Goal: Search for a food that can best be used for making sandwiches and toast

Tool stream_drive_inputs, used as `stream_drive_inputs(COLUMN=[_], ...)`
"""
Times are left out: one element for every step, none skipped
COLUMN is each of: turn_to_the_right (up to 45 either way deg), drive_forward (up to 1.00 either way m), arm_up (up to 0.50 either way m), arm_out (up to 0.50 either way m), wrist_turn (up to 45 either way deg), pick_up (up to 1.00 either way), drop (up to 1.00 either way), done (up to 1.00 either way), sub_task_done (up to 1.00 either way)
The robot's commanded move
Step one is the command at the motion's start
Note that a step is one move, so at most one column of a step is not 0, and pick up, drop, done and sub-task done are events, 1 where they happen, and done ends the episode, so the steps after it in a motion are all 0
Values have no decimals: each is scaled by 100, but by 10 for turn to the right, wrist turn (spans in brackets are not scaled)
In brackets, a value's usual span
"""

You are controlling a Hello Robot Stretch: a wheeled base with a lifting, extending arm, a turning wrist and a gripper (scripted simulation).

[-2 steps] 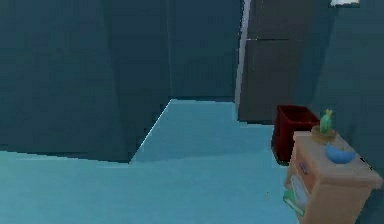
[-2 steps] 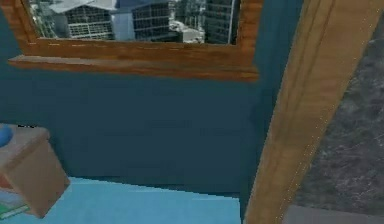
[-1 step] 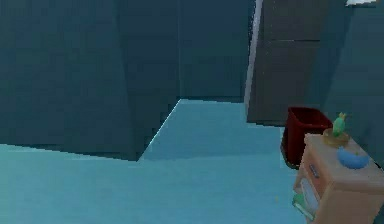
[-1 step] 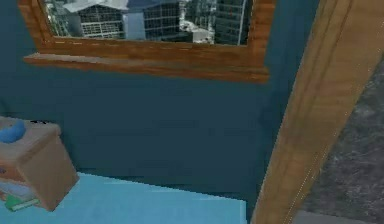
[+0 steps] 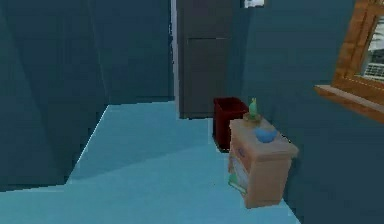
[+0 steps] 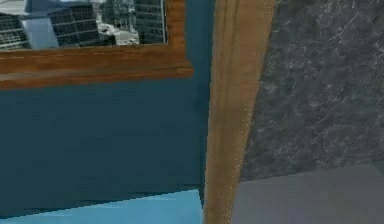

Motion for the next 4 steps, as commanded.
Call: stream_drive_inputs(turn_to_the_right=[0, -450, -360, 0], drive_forward=[75, 0, 0, 25], arm_up=[0, 0, 0, 0], arm_out=[0, 0, 0, 0], wrist_turn=[0, 0, 0, 0], pick_up=[0, 0, 0, 0], drop=[0, 0, 0, 0], done=[0, 0, 0, 0], sub_task_done=[0, 0, 0, 0])
